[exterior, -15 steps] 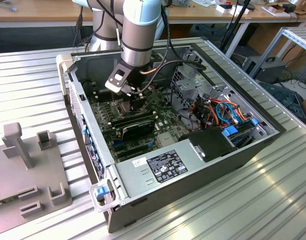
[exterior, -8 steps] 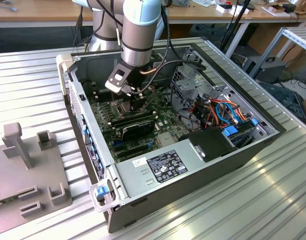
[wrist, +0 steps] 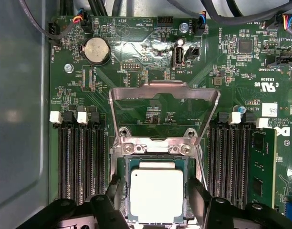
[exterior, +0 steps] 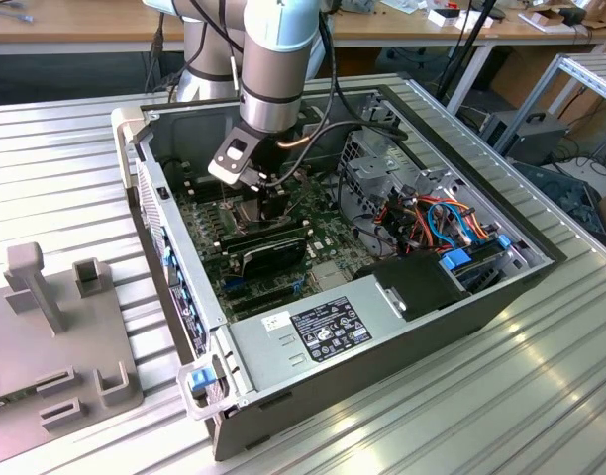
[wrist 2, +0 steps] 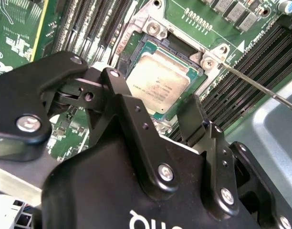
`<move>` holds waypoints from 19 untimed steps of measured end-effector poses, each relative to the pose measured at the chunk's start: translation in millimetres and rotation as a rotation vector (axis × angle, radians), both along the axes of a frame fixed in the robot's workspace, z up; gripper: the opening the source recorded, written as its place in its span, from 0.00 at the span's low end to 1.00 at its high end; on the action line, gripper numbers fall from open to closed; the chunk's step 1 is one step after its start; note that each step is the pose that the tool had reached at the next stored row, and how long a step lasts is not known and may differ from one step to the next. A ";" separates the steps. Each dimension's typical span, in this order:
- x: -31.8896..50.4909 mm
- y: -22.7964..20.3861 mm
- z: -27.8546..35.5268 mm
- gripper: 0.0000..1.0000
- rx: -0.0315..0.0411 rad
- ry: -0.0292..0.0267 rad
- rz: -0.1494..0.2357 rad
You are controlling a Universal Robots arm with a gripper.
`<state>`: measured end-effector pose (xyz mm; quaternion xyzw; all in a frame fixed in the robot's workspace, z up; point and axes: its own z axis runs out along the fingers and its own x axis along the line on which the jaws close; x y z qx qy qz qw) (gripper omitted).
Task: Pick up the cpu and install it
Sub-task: 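Place the cpu into insertion slot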
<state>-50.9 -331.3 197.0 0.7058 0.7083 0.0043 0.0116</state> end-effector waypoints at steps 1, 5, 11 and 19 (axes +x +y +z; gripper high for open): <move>0.0 0.0 0.0 0.67 0.0001 0.0000 0.000; 0.1 0.1 3.9 0.67 -0.0011 0.0000 0.000; -0.1 0.6 15.1 0.67 -0.0095 0.0000 0.000; 0.0 1.1 25.7 0.67 -0.0205 0.0000 0.000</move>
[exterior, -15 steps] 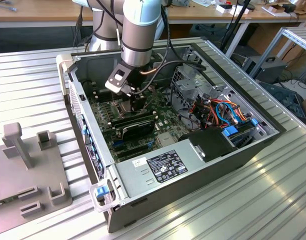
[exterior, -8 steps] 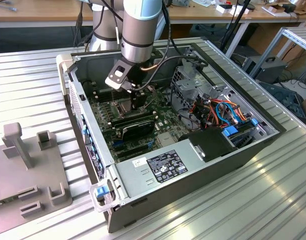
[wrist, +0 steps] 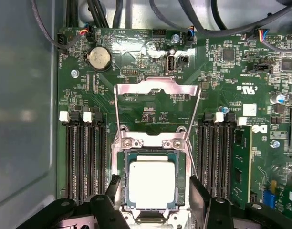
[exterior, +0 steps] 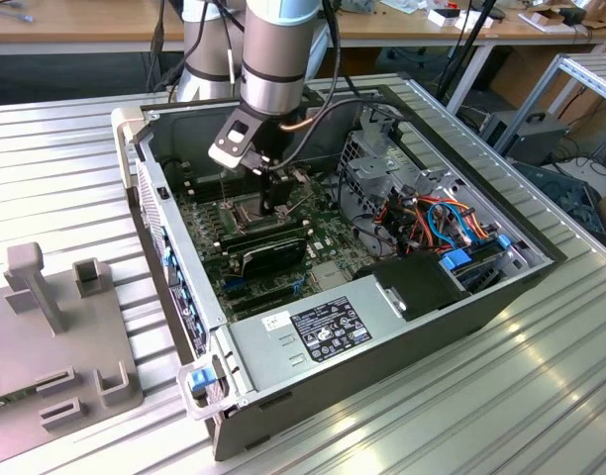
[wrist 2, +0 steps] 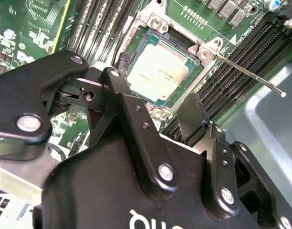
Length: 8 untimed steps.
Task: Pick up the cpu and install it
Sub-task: 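Place the cpu into insertion slot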
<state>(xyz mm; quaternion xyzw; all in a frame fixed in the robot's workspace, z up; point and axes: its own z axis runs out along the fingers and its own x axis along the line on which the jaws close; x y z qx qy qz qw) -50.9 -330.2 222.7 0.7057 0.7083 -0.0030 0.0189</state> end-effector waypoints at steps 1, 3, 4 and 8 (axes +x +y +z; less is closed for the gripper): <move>0.0 0.1 3.6 0.67 -0.0009 0.0000 0.000; 0.0 0.2 8.6 0.67 -0.0020 0.0000 0.000; 0.0 0.2 12.5 0.67 -0.0033 0.0000 0.000; 0.0 0.3 12.8 0.67 -0.0078 0.0000 0.000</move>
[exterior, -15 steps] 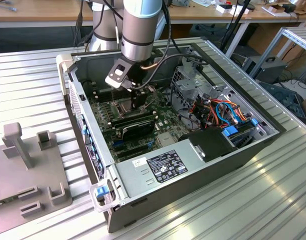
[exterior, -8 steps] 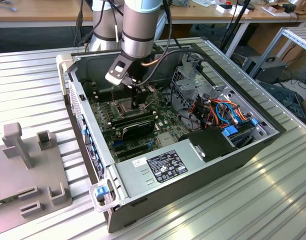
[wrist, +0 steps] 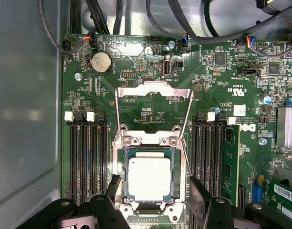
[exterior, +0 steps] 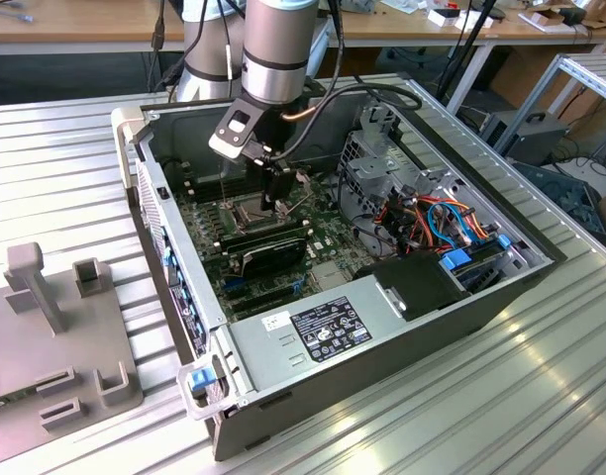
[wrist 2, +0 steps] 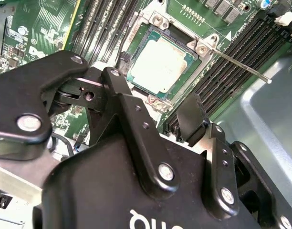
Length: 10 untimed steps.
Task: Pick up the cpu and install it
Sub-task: 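Place the cpu into insertion slot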
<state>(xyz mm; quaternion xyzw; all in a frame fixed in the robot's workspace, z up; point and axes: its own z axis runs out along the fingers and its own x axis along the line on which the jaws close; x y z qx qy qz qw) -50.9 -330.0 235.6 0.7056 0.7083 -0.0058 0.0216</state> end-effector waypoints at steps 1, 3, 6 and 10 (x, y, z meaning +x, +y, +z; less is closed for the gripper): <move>0.0 0.0 0.0 0.67 -0.0004 0.0000 0.000; 0.0 0.0 0.0 0.67 -0.0007 0.0000 0.000; 0.0 0.0 0.0 0.67 -0.0013 0.0000 0.000; 0.0 0.0 0.0 0.67 -0.0023 -0.0001 0.000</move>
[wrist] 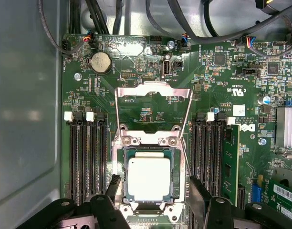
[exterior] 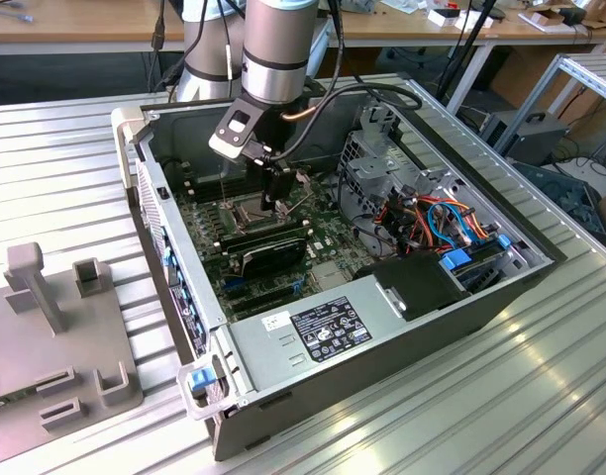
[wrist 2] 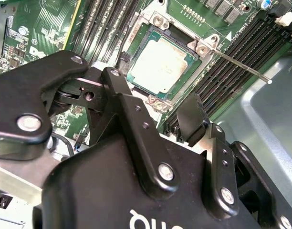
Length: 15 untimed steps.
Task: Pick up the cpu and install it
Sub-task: 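Place the cpu into insertion slot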
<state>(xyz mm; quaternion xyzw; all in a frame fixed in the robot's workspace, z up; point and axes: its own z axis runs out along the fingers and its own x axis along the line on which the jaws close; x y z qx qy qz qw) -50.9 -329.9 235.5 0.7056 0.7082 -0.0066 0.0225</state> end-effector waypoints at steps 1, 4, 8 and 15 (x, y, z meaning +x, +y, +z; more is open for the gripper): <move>0.0 0.0 0.0 0.67 -0.0001 0.0000 0.000; 0.0 0.0 0.0 0.53 -0.0009 0.0000 0.000; 0.0 0.0 0.0 0.35 -0.0017 0.0000 0.000; 0.0 0.0 0.0 0.11 -0.0031 0.0000 0.000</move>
